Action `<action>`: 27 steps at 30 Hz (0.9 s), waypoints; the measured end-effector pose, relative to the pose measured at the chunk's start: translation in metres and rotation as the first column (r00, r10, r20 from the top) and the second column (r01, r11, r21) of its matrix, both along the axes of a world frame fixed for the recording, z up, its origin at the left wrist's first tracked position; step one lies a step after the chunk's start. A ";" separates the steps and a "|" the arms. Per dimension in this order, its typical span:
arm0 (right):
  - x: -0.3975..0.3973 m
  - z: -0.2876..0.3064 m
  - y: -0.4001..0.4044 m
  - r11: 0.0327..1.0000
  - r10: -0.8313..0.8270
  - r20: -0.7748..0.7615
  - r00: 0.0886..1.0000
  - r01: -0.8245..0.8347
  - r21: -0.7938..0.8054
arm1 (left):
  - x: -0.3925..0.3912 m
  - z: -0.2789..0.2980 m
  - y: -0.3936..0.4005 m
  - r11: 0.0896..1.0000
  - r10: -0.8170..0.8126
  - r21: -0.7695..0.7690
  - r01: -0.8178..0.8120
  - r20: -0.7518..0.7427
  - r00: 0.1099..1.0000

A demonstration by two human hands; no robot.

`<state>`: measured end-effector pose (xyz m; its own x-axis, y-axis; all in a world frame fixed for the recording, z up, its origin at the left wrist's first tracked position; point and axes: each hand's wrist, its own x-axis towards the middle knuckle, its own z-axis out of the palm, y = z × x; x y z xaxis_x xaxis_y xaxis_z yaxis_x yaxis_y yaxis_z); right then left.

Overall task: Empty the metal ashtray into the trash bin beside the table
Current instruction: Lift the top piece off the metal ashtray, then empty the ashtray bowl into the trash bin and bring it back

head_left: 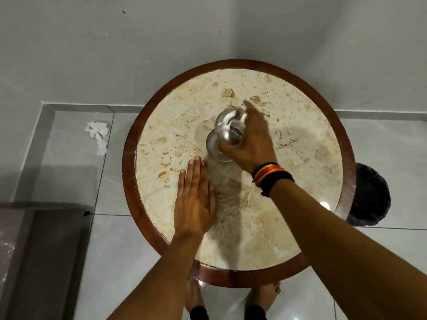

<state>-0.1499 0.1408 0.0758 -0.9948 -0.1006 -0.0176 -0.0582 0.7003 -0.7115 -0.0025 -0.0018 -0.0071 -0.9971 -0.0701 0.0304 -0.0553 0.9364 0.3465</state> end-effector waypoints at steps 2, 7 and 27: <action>-0.017 0.004 0.018 0.993 -0.116 -0.027 0.993 0.115 -0.017 | 0.001 0.001 0.001 1.000 0.008 0.028 -0.008 -0.007 1.000; -0.050 -0.015 0.061 0.964 -0.140 -0.007 0.990 0.138 0.228 | 0.002 -0.001 0.000 1.000 -0.001 0.030 0.002 -0.021 1.000; 0.060 -0.037 0.011 0.821 0.343 -0.098 0.934 -0.248 0.514 | 0.000 0.001 0.000 0.999 -0.021 -0.034 0.022 0.042 0.999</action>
